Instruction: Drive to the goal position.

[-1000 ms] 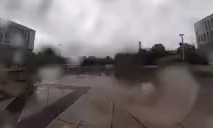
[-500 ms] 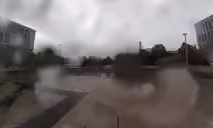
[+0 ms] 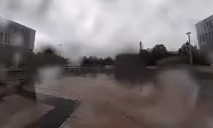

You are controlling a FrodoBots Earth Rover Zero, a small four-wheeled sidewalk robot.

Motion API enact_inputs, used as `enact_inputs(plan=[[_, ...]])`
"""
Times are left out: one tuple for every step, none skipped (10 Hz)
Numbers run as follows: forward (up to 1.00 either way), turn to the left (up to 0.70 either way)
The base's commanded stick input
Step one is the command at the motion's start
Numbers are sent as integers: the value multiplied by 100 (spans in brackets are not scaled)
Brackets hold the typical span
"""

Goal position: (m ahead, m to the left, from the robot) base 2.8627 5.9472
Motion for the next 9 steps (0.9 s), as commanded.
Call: enact_inputs(plan=[[100,0],[100,0],[100,0],[100,0],[100,0],[100,0],[100,0],[100,0],[100,0]])
